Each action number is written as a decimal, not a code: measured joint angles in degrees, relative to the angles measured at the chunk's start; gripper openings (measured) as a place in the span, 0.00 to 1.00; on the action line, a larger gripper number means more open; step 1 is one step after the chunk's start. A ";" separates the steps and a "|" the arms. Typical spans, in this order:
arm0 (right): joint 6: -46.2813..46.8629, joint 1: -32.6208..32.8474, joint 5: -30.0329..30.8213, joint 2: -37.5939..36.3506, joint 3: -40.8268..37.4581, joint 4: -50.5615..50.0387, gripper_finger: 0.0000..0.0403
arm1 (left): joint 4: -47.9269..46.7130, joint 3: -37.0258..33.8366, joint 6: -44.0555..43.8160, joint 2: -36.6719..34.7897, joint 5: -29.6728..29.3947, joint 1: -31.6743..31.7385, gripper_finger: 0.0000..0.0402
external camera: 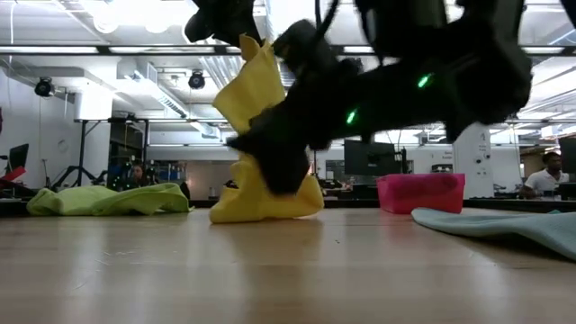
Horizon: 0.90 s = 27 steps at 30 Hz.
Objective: Fold microfiber towels
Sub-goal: Fold the yellow microfiber towel
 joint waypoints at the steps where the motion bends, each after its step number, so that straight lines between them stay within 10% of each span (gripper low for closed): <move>1: -1.79 0.00 2.42 1.59 1.60 -0.15 0.56 | 0.22 0.00 0.32 -0.04 0.00 0.00 0.00; 14: -17.00 -0.52 16.11 9.83 12.73 12.81 0.52 | 0.44 0.00 0.79 -0.09 0.04 0.00 0.00; 27: -27.31 1.72 18.54 2.63 9.55 12.88 0.03 | -1.31 0.09 4.37 -0.09 0.62 0.00 0.00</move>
